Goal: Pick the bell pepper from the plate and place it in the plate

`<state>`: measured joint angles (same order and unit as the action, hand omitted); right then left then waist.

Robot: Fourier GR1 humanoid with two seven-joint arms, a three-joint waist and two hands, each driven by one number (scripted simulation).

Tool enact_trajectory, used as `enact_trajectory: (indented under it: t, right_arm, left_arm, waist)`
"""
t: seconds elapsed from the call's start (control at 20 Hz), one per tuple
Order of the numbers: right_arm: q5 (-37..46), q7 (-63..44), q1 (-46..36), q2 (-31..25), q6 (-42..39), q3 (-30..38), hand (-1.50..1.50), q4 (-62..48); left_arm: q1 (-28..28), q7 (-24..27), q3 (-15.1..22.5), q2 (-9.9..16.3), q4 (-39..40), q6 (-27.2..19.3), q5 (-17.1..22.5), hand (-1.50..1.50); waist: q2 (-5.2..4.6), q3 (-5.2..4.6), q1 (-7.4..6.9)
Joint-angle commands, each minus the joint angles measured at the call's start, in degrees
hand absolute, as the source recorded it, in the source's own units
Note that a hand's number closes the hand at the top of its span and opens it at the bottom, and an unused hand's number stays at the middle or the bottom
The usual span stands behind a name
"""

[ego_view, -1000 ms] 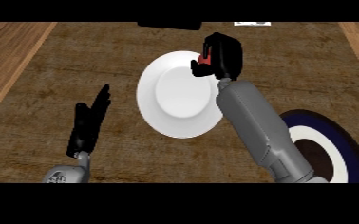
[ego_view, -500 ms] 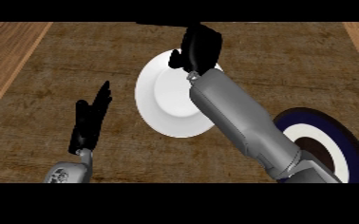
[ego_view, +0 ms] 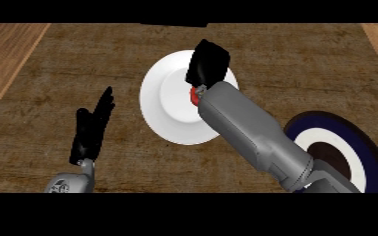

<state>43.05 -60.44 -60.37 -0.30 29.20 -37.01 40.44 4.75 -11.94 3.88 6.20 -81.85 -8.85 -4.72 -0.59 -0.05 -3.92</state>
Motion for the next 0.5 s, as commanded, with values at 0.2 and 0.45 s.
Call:
enact_trajectory:
  t: [0.2,0.45]
  right_arm:
    - [-15.91,5.0,2.11,0.29,-6.01,1.84,-1.5,-4.5]
    - [-21.87,9.32,4.06,0.3,-3.6,-4.84,-1.5,-0.41]
  left_arm:
    - [0.02,-0.03,-0.97,-0.14,-0.36,-0.29,0.36,0.0]
    - [0.05,-3.12,-0.84,0.54,-2.66,0.29,0.07,0.0]
  waist:
    - [-0.17,0.05,0.84]
    - [0.1,0.06,1.25]
